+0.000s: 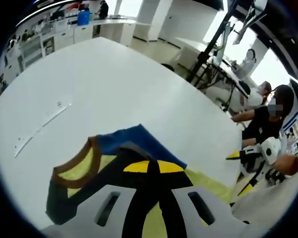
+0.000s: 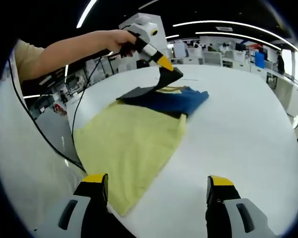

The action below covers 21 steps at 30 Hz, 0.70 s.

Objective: Fold the garment on the visible template until the final outline fits inside the template.

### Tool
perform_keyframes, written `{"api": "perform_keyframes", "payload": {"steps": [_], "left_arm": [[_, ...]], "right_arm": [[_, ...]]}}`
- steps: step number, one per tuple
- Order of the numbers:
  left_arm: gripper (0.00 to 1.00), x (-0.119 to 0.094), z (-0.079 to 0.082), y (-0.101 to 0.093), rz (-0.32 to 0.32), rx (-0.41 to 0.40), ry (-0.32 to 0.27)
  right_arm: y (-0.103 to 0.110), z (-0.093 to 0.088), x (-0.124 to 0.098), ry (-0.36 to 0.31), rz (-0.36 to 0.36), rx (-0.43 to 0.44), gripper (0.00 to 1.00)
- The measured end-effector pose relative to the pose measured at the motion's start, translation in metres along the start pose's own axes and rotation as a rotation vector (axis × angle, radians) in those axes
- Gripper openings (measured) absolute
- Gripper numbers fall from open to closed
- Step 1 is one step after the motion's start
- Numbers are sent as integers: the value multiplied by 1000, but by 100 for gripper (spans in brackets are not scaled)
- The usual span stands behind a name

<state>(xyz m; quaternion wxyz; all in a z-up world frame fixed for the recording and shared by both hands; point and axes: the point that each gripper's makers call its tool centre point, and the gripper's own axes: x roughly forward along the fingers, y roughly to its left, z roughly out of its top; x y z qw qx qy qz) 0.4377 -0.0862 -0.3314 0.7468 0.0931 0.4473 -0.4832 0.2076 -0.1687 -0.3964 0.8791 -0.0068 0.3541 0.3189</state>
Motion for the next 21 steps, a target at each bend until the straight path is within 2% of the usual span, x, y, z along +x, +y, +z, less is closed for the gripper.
{"api": "perform_keyframes", "payload": {"steps": [13,16,18,21], "left_arm": [[3,20,-8,-5,-9,-1,30],[15,21,-5,-8,-17,-17,14],[27,21,-2,-9,-20,-19,2],[38,19,0,-10,0,5,-8]], "right_arm": [[-5,6,-4,-7,-1,-6,80],[-6,6,-4,-8,-3,-7,81],[-7,7,-4,-9,-3,-7,81],[-7,8,-4,-10,-3,-8,81]]}}
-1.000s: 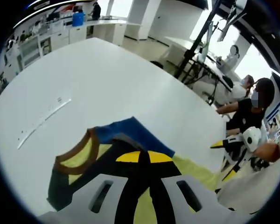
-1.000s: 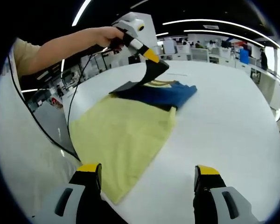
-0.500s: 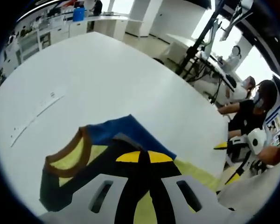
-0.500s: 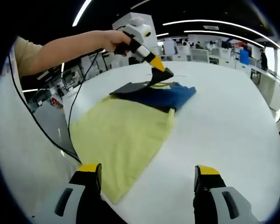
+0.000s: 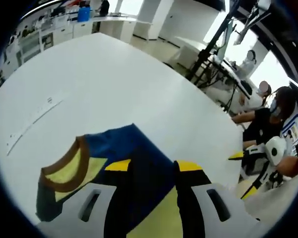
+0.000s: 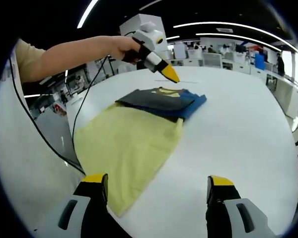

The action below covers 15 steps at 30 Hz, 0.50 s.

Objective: Fold the garment on the visible template until the final outline fits inside the template.

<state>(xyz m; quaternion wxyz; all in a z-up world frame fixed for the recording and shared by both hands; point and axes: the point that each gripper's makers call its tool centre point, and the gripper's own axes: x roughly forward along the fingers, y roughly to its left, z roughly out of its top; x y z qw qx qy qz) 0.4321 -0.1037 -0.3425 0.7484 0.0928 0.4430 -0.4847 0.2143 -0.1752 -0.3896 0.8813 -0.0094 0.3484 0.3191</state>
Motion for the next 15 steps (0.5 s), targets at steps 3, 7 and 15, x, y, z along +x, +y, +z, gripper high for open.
{"api": "perform_keyframes", "payload": {"steps": [3,7,15], "left_arm": [[50,-3,2,1,16,17,-16],[61,-8,2,0,17,27,-42],[83,-23,-4,4,39,85,-87]], "right_arm": [[0,1,0,-2,0,-1,81],[0,1,0,0,1,-4,81],[-1,6,1,-3,1,-14,81]]}}
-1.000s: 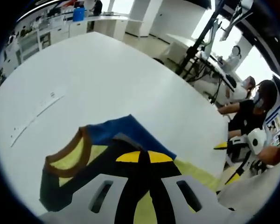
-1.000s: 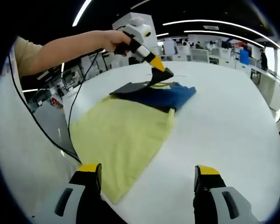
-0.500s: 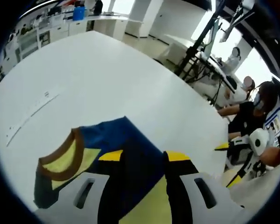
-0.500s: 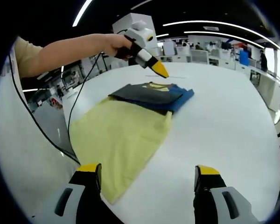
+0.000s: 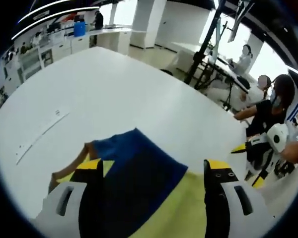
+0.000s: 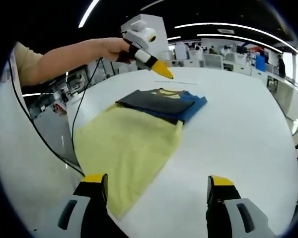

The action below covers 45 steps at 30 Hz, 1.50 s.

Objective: Fold the garment on the visible template until the final outline fits inside the template.

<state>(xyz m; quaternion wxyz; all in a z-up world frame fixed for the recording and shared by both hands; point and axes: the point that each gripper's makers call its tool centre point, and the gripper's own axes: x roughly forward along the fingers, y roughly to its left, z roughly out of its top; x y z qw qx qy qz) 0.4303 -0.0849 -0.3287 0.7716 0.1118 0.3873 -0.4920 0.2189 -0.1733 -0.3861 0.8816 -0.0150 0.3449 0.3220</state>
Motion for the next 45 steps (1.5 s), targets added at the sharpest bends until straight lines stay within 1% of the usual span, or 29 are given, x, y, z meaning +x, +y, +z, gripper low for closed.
{"api": "perform_keyframes", "payload": {"steps": [3,5,9,13,16,20,22,24,28,31,34,38,41,45], "left_arm": [[87,-6,-2,3,14,16,-14],[87,-9,-4,4,4,2,-31],[91,-18,-9,8,25,-7,-62],[94,-26,-14,10,34,-18,-79],[98,-33,-17,13,52,-23,-104],[98,-41,-20,13,61,-30,-129],[98,-45,-21,13,59,-30,-151],[98,-48,-23,12,54,-54,-171],[99,-56,-31,13,66,-44,-180],[99,-62,-33,12,74,-34,-207],[99,-67,-38,12,83,-23,-200],[99,-72,-43,10,78,-36,-214],[98,-76,-49,13,94,-23,-200],[98,-84,-54,14,104,-21,-210]], "right_arm": [[0,1,0,2,0,-4,81],[0,0,1,5,0,-6,81],[1,1,1,3,-1,-8,81],[2,3,2,2,0,-12,81],[4,4,3,2,1,-18,81],[7,5,3,3,4,-23,81],[8,5,3,3,6,-24,81],[8,5,3,7,7,-26,81],[8,6,3,5,4,-28,81],[9,8,3,5,5,-31,81],[9,10,2,4,4,-36,82],[9,11,3,6,5,-39,82],[10,13,4,6,7,-41,82],[9,16,4,4,7,-44,81]]}}
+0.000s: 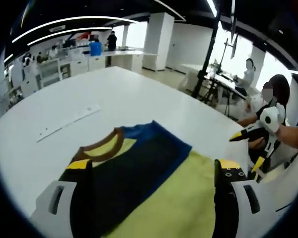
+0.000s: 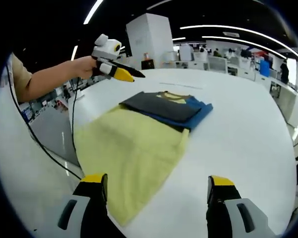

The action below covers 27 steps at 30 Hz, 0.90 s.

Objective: Fold the garment on the visible template until the final outline fits inside the template.

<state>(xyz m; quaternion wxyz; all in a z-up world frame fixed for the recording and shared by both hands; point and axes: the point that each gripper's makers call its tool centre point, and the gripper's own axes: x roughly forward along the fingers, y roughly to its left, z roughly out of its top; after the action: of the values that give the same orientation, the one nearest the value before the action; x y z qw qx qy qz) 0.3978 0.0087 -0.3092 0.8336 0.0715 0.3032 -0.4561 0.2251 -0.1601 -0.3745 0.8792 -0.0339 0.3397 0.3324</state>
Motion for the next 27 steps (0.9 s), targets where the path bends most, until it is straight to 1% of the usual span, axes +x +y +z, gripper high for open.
{"api": "perform_keyframes", "payload": {"steps": [4,8,13,16,23,27], "left_arm": [[98,-7,-4,1,-4,-12,-11],[98,-16,-9,6,13,-27,-18],[97,-27,-21,10,30,-47,-13],[97,-32,-26,13,41,-63,-21],[97,-42,-41,15,52,-83,-17],[97,-48,-46,16,61,-89,-18]], "right_arm": [[-1,2,0,0,-4,-2,81],[-1,2,0,0,-3,-2,81],[2,2,3,4,1,-5,81],[3,2,5,6,4,-7,81],[6,3,7,9,9,-11,81],[8,4,8,10,10,-13,81]]}}
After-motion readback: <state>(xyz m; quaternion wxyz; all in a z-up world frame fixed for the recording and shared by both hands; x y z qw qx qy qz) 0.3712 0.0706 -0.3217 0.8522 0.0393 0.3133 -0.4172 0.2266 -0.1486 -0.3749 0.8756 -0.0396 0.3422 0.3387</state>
